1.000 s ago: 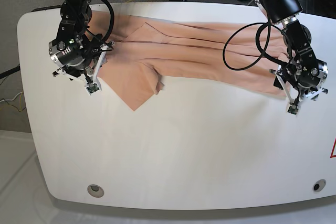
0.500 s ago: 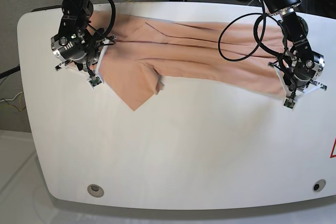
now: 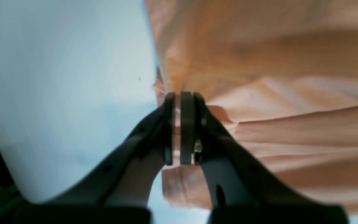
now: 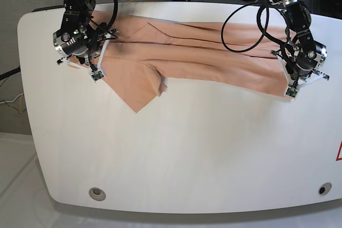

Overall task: Fold the T-shirt properly
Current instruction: 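Lower both held ends and lay the strip flat on the table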

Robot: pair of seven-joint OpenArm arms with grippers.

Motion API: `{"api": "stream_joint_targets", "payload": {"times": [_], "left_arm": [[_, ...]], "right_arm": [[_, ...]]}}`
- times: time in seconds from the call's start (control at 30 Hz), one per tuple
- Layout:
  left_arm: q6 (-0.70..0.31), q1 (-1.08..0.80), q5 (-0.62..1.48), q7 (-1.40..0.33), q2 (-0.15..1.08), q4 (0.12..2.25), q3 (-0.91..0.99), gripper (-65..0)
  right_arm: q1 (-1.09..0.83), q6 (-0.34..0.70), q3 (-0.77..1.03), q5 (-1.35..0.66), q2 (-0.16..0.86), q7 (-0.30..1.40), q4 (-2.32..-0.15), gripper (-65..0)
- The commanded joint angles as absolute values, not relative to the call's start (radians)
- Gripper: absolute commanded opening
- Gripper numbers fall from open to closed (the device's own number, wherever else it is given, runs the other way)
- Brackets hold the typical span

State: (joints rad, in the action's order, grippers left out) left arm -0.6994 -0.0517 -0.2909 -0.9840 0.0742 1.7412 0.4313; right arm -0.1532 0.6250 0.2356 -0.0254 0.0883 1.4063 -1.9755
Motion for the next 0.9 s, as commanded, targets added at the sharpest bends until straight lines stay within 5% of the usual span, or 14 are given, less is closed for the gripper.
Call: {"api": "stream_joint_targets", "payload": {"times": [0.0, 0.87], "left_arm": [[-0.698, -0.058, -0.288, -0.928, 0.053, 1.742, 0.430, -64.0], [-0.698, -0.076, -0.288, -0.796, 0.022, 1.610, 0.424, -64.0]], "right_arm": [[-0.143, 0.622, 0.239, -0.022, 0.093, 1.396, -1.971, -65.0], [-0.030, 0.619, 0.239, -0.018, 0.101, 1.349, -1.742, -65.0]]}}
